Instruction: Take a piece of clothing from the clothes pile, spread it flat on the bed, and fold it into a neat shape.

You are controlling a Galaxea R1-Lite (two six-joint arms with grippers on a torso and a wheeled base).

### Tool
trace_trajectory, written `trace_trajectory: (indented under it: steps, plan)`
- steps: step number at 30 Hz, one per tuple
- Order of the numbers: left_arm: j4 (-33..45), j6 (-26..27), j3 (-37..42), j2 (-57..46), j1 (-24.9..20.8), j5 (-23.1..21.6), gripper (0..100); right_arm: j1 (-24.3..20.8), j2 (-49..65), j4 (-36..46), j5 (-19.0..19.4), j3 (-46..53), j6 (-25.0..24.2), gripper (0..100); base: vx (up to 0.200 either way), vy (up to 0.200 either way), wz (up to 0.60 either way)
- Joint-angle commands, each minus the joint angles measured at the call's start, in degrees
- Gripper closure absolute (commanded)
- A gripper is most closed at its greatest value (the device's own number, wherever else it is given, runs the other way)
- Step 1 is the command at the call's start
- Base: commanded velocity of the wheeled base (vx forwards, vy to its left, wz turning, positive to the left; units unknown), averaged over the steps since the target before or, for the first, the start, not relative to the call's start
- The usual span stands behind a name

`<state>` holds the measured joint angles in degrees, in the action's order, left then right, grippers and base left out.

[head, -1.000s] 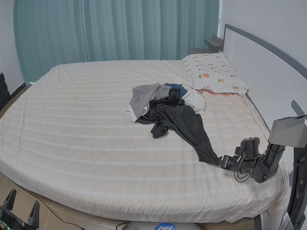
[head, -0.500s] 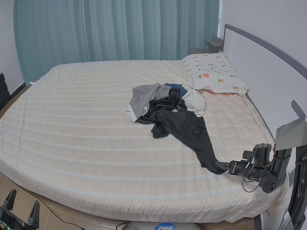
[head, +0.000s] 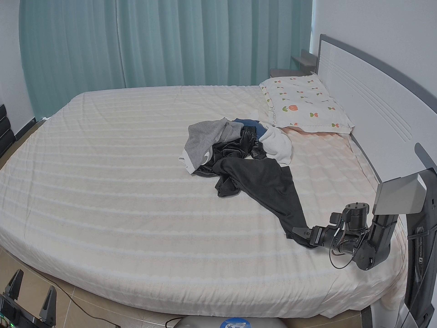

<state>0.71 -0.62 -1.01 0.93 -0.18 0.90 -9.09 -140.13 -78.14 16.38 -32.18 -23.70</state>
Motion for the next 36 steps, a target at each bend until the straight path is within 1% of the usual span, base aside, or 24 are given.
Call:
trace_trajectory:
  steps: [1,4,5,10,15,19,20,23,24,27,28,29,32,36]
  plan:
    - [0.0,0.0,0.9,-0.3,0.0,0.0,0,-1.4,-2.8,2.2,0.0,-3.9,0.0,0,0.000,0.000,0.00]
    - [0.0,0.0,0.9,-0.3,0.0,0.0,0,-2.2,-3.0,2.4,-0.1,-4.6,0.1,0,0.000,0.000,0.00]
    - [0.0,0.0,0.9,-0.3,0.0,0.0,0,-2.5,-3.0,2.4,-0.1,-4.6,0.1,100,0.000,0.000,0.00]
    - [0.0,0.0,0.9,-0.3,0.0,0.1,0,-2.6,-2.6,1.8,-0.7,-4.6,-0.1,100,0.000,0.000,0.00]
    - [0.0,-0.4,0.8,-0.3,0.0,0.1,0,-0.6,0.1,-0.7,-0.2,-1.1,-0.4,100,0.000,0.000,0.00]
    - [0.0,-0.3,0.8,-0.3,0.0,0.0,0,-0.7,3.5,-3.1,0.1,2.4,-3.0,100,0.000,0.000,0.00]
    - [0.0,-0.1,0.8,-0.3,0.0,0.0,0,-1.3,5.3,-4.0,0.1,4.0,-4.9,100,0.000,0.000,0.00]
    - [0.0,0.2,0.8,-0.3,0.0,-0.1,0,-3.2,8.4,-4.7,-0.1,6.3,-7.0,100,0.000,0.000,0.00]
    - [0.0,0.2,0.8,-0.4,0.0,-0.1,0,-4.2,10.5,-4.8,-0.4,8.0,-8.8,100,0.000,0.000,0.00]
    - [-0.1,-0.3,0.8,-0.4,0.0,-0.1,0,-5.0,14.6,-5.9,0.0,11.5,-13.0,100,0.000,0.000,0.00]
    - [-0.1,-0.3,0.8,-0.4,0.0,-0.1,0,-5.0,14.6,-5.9,0.0,11.5,-13.0,100,0.000,0.000,0.00]
    - [-0.1,0.4,0.8,-0.4,0.1,-0.1,0,-5.5,15.9,-7.4,0.0,13.3,-15.0,100,0.000,0.000,0.00]
    - [-0.1,1.6,0.8,-0.5,0.1,-0.2,0,-7.2,15.5,-11.1,-0.4,15.9,-15.3,100,0.000,0.000,0.00]
    - [-0.1,1.9,0.8,-0.5,0.1,-0.4,0,-7.3,17.5,-11.5,-0.3,16.1,-15.4,100,0.000,0.000,0.00]
